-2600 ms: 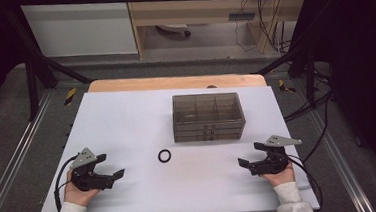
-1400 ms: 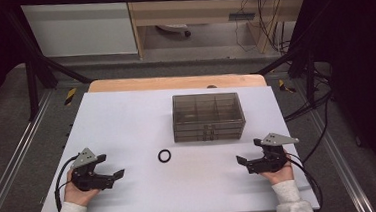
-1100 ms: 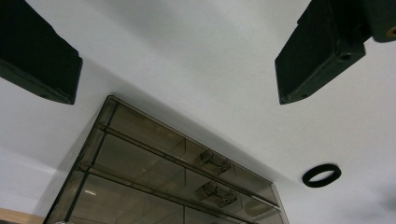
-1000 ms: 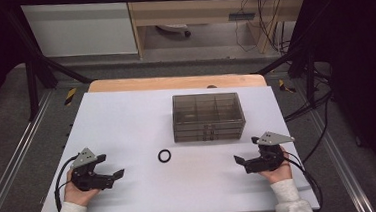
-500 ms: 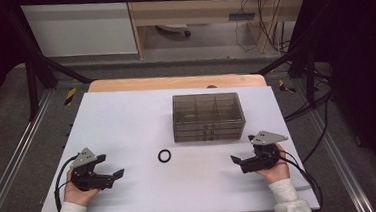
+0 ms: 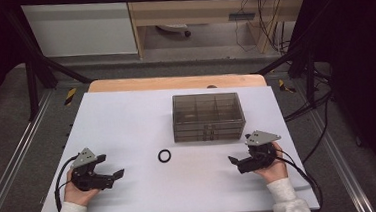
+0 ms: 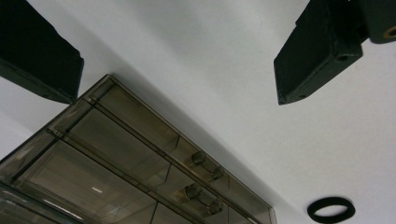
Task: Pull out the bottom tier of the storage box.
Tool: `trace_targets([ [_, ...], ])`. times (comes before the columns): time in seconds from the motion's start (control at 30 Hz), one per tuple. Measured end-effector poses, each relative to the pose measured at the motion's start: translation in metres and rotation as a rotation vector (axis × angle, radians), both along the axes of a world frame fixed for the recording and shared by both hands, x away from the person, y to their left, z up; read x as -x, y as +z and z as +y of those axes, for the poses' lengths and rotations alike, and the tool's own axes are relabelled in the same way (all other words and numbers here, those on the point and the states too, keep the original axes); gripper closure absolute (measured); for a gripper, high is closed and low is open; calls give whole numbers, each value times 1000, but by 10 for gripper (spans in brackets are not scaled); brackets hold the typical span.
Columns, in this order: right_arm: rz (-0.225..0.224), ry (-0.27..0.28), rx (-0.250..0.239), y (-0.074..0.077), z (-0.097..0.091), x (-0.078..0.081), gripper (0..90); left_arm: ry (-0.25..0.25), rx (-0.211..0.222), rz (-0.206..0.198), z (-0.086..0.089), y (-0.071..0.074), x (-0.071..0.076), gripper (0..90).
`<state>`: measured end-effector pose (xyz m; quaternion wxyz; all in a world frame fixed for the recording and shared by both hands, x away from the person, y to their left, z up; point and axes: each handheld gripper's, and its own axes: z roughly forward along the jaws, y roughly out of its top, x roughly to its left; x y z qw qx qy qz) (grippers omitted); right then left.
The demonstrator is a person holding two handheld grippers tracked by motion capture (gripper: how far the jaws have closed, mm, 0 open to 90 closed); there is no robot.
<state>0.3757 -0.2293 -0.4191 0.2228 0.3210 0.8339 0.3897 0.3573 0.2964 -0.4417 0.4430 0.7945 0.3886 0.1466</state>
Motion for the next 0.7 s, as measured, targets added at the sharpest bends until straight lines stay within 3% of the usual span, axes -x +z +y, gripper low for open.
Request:
trace_targets([
  [0.33, -36, 27, 79, 1, 10, -1, 23, 0, -1, 1, 0, 0, 0, 40],
  [0.47, -49, 44, 140, 1, 16, -2, 24, -1, -1, 1, -1, 0, 0, 40],
  [0.7, -63, 72, 186, 1, 25, -2, 29, -1, 0, 2, -1, -1, 0, 40],
])
